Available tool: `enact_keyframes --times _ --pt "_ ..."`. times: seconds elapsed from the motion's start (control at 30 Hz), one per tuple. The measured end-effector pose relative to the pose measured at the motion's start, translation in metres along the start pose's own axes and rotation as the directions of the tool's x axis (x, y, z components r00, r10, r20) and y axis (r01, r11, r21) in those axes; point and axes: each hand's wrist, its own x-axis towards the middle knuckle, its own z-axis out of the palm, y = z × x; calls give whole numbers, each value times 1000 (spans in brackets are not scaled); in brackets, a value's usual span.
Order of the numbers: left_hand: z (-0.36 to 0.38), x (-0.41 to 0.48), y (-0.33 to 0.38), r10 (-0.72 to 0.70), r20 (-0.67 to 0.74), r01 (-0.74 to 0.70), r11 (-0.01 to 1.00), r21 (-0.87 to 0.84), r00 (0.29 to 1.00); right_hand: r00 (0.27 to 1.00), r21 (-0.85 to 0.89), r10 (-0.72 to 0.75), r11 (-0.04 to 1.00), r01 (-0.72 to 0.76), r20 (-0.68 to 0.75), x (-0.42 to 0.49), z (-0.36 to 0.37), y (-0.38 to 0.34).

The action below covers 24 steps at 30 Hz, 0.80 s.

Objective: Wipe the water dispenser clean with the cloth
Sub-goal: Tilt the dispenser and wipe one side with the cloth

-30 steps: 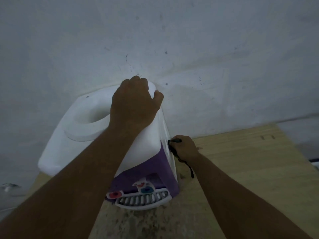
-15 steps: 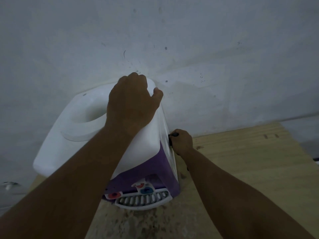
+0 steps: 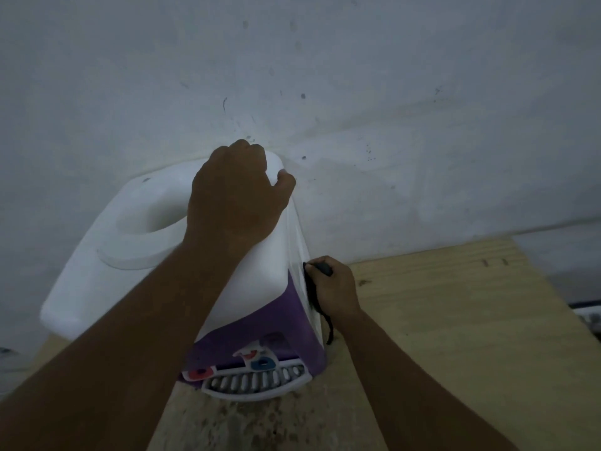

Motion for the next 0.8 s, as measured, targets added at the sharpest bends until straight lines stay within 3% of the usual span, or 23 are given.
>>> enact_keyframes --times 0.13,0.27,0.53,0.8 --pt "-1 -1 2 -4 6 4 1000 -8 1000 995 69 -77 995 73 65 -27 -13 -5" --pt "-1 0 3 -8 9 9 1000 -11 1000 998 208 -43 977 33 41 -38 -13 -13" --pt "-1 -2 3 -26 4 26 999 -27 1000 992 -52 8 999 -15 -128 10 11 -42" --pt "0 -1 1 -21 -2 21 999 -25 1000 989 -35 44 998 -49 -140 41 16 -52"
